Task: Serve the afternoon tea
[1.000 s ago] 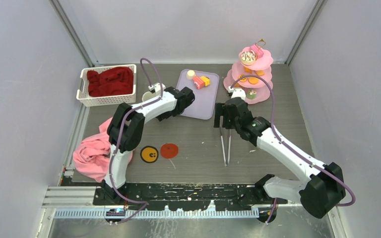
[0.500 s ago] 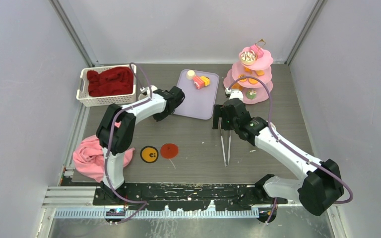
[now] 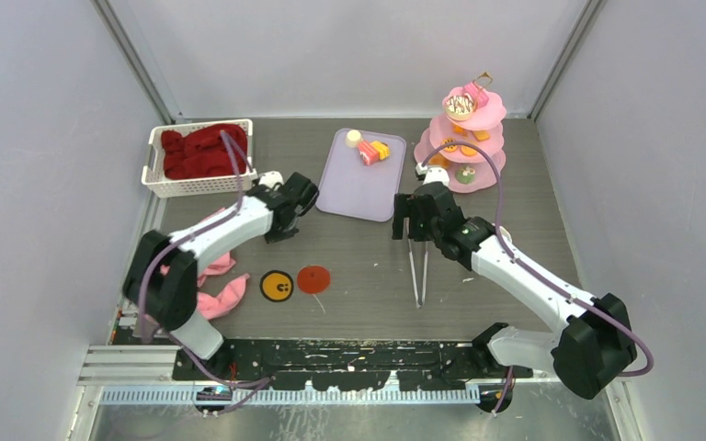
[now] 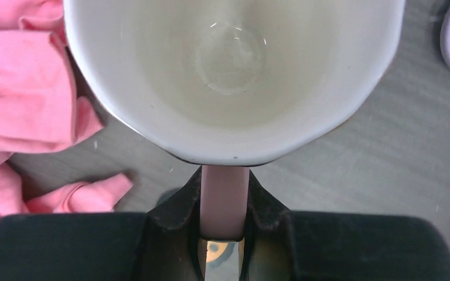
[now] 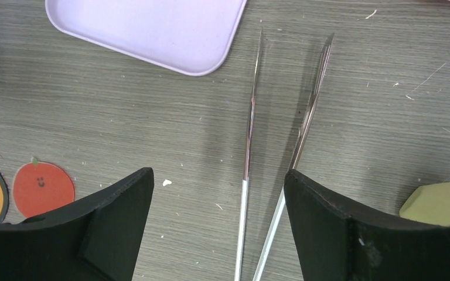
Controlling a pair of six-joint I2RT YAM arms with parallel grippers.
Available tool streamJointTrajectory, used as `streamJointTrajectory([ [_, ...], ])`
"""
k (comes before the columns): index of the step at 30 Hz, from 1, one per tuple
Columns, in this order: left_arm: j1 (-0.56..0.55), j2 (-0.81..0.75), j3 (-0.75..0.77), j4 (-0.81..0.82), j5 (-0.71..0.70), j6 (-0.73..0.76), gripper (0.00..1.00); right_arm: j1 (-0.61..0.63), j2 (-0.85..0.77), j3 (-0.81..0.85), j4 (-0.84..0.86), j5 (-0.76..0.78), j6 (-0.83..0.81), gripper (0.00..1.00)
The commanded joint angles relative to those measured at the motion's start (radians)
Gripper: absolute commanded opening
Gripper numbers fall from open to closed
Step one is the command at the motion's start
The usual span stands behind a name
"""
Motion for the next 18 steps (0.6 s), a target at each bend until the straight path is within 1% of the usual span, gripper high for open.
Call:
streamJointTrajectory([
  [1, -0.002, -0.245, -0.127, 0.102, 0.064, 0.187, 0.0, 0.004, 0.001, 0.0, 0.06, -0.012, -0.014, 0.86],
  [3, -0.009, -0.354, -0.212, 0.15, 0.147, 0.25, 0.0, 0.003, 0.001, -0.004, 0.073, -0.013, -0.017, 0.86],
  [5, -0.027, -0.472, -0.284, 0.176, 0.2, 0.276, 0.0, 0.003, 0.007, -0.005, 0.078, -0.013, -0.019, 0.86],
  [6, -0.041, -0.524, -0.314, 0.184, 0.213, 0.276, 0.0, 0.003, 0.01, -0.004, 0.079, -0.047, -0.019, 0.86],
  [9, -0.111, -0.657, -0.4, 0.184, 0.2, 0.245, 0.0, 0.003, 0.02, -0.005, 0.088, -0.07, -0.018, 0.86],
  [13, -0.194, -0.754, -0.469, 0.176, 0.158, 0.195, 0.0, 0.003, 0.033, -0.006, 0.102, -0.091, -0.014, 0.86],
  [15, -0.233, -0.774, -0.496, 0.158, 0.153, 0.155, 0.0, 0.003, 0.036, -0.001, 0.102, -0.101, -0.014, 0.86],
  [16, -0.249, -0.777, -0.503, 0.149, 0.138, 0.133, 0.0, 0.004, 0.036, -0.002, 0.103, -0.102, -0.013, 0.86],
  [18, -0.317, -0.773, -0.528, 0.129, 0.083, 0.089, 0.0, 0.003, 0.034, -0.007, 0.105, -0.098, -0.012, 0.86],
])
